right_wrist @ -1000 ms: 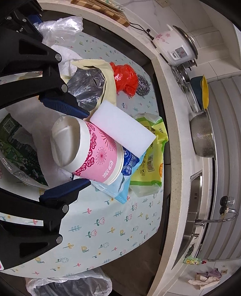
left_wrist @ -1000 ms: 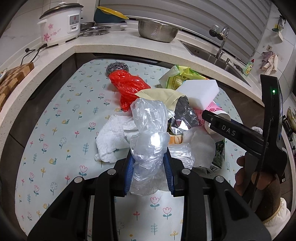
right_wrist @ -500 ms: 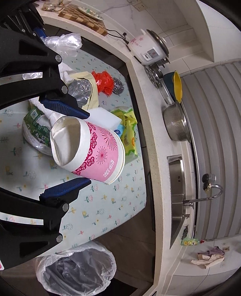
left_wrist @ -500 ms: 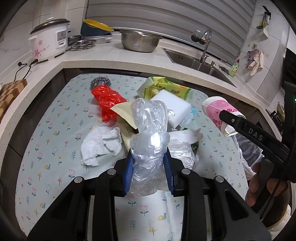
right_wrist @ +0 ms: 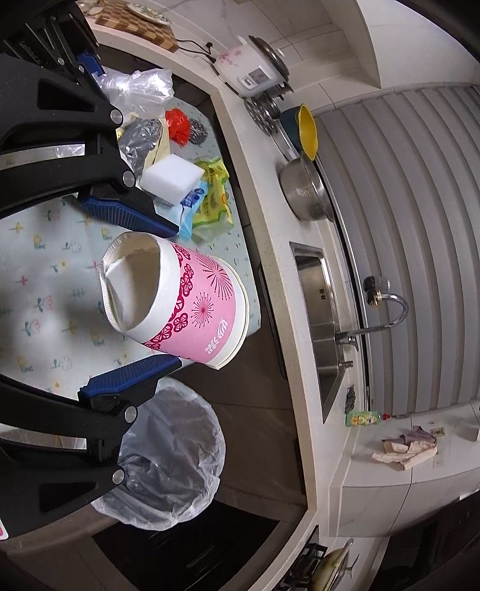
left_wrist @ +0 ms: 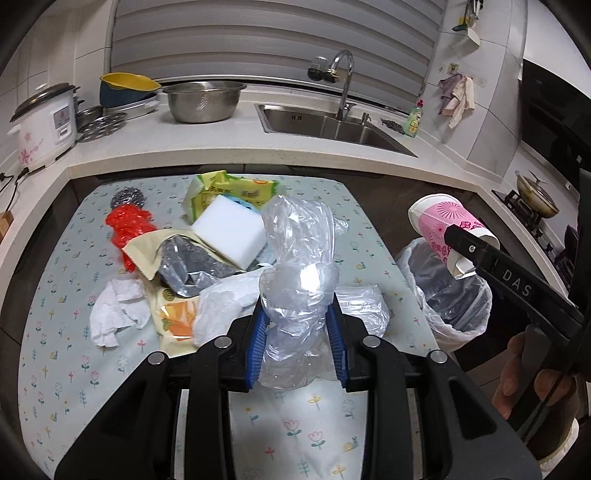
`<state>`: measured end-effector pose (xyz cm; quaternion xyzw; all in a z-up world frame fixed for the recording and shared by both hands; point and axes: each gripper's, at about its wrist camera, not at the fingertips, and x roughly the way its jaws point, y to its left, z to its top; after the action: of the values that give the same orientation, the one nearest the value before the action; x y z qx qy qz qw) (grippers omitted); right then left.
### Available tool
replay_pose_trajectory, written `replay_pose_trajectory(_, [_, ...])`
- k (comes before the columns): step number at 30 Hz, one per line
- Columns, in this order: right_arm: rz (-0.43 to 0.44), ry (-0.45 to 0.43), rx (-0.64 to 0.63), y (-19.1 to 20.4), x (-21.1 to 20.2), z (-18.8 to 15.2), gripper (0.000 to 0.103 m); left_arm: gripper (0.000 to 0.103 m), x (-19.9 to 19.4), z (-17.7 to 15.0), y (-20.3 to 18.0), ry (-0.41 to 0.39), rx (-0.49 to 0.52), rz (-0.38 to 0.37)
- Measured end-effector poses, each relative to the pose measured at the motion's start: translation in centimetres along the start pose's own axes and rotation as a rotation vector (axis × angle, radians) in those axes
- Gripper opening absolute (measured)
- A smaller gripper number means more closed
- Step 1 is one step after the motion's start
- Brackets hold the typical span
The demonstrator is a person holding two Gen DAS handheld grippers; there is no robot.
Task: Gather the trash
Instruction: 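Carry the plastic bag and pink cup with both tools over the trash bin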
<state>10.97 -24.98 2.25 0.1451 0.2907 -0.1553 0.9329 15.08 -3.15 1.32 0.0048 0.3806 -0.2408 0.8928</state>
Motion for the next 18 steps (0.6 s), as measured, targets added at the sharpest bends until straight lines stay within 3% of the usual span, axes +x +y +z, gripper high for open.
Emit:
replay_pose_trajectory(9, [-0.11,-0.007,0.1,-8.7,-1.3,-0.2,0.063,0.03,1.9,0.5,-7.2,0.022,0.092,-0.071])
replay_pose_trajectory(18, [-0.181,0.015,0.165,-14.6,-0.5,-1.2,0.063,0.03,4.8,0.8,-13.2,0.052,0.173,-0.129])
